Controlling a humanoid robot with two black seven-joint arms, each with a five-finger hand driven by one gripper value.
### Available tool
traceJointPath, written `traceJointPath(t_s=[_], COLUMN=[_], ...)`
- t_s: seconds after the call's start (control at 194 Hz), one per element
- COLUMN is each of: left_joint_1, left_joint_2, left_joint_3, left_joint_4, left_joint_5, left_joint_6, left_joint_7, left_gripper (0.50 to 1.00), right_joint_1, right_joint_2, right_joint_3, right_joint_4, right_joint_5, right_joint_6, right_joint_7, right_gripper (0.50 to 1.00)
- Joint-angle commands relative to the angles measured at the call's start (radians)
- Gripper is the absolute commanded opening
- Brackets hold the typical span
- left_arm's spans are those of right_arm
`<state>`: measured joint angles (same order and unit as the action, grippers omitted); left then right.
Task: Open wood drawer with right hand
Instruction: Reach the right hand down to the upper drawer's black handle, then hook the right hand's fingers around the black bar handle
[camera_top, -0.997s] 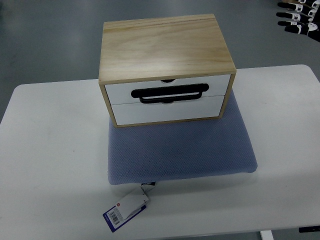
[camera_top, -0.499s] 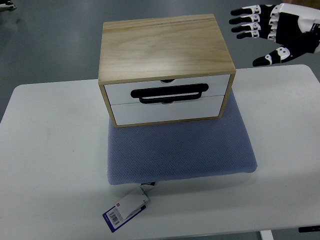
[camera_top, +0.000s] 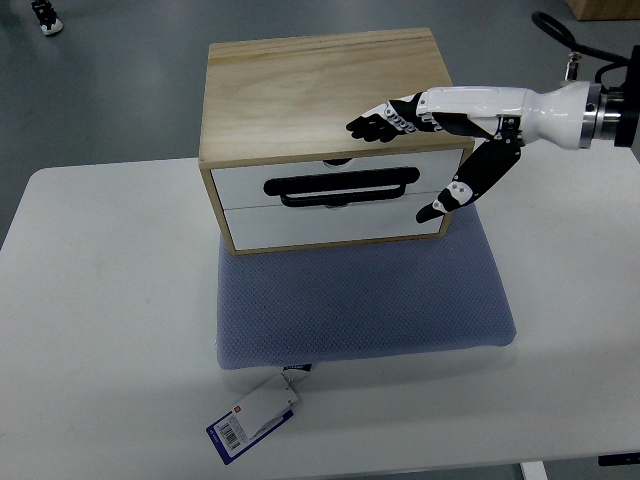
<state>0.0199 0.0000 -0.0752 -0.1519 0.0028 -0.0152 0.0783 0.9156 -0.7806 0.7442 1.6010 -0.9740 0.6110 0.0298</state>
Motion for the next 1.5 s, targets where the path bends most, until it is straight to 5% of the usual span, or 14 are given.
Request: traceJointPath(t_s=[0.0, 0.828, 1.496], left_joint_1=[0.000, 0.000, 0.000], left_joint_2=[0.000, 0.000, 0.000], left_joint_3=[0.000, 0.000, 0.000], left_joint_4=[0.000, 0.000, 0.000], left_joint_5=[0.000, 0.000, 0.000], left_joint_6=[0.000, 0.000, 0.000], left_joint_7=[0.000, 0.000, 0.000], left_gripper=[1.000, 1.000, 1.000], right_joint_1=[0.016, 0.058, 0.092], right_joint_2=[0.030, 0.192, 0.190], right_joint_3=[-0.040, -0.183, -0.183], right_joint_4=[-0.004, -0.185, -0.200], right_joint_5=[-0.034, -0.186, -0.176], right_joint_6=[0.000, 0.000, 0.000], right_joint_7=[-0.001, -0.001, 0.001], right_gripper=[0.936, 0.936, 0.936])
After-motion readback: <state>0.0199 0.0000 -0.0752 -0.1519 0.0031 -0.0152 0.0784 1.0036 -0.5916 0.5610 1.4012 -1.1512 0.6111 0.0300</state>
